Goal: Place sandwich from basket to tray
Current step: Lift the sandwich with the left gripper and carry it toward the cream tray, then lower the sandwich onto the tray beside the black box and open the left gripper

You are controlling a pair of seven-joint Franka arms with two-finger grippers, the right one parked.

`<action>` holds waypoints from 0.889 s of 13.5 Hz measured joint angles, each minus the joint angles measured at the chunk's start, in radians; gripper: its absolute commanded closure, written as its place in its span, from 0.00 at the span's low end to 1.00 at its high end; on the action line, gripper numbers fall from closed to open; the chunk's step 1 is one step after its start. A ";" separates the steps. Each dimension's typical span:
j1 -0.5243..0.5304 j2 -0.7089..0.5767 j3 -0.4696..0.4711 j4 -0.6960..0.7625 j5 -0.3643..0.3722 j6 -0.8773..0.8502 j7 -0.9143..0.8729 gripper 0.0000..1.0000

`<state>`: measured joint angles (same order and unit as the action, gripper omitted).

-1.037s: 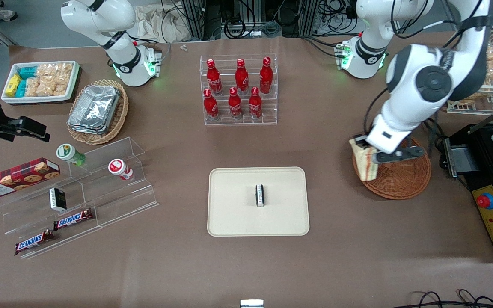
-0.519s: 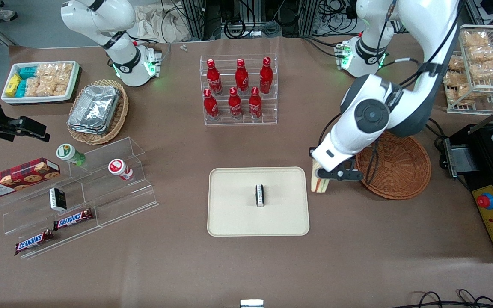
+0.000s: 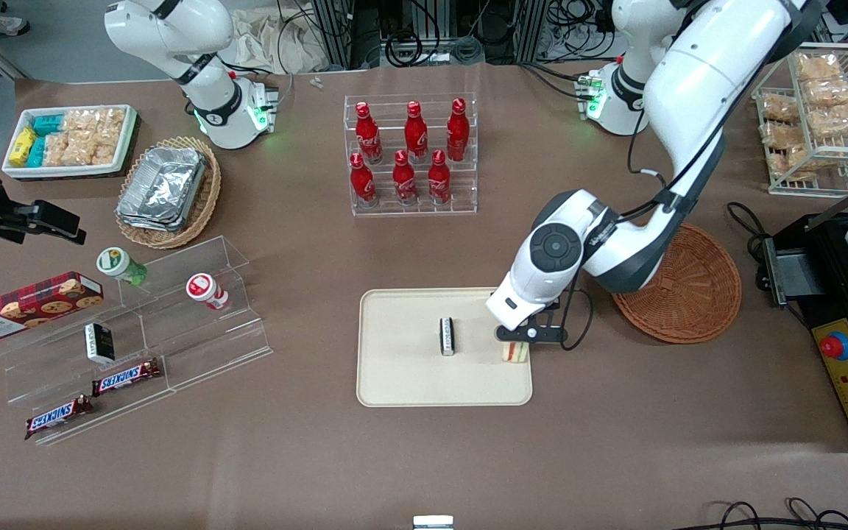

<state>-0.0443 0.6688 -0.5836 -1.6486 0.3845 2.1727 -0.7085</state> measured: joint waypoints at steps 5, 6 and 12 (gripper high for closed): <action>0.000 0.086 0.000 0.057 0.007 0.001 0.000 0.31; 0.000 0.097 -0.001 0.062 0.009 0.006 0.000 0.00; -0.005 0.102 -0.008 0.070 0.018 0.004 -0.022 0.00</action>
<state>-0.0495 0.7712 -0.5914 -1.5785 0.4025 2.1769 -0.7307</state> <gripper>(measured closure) 0.366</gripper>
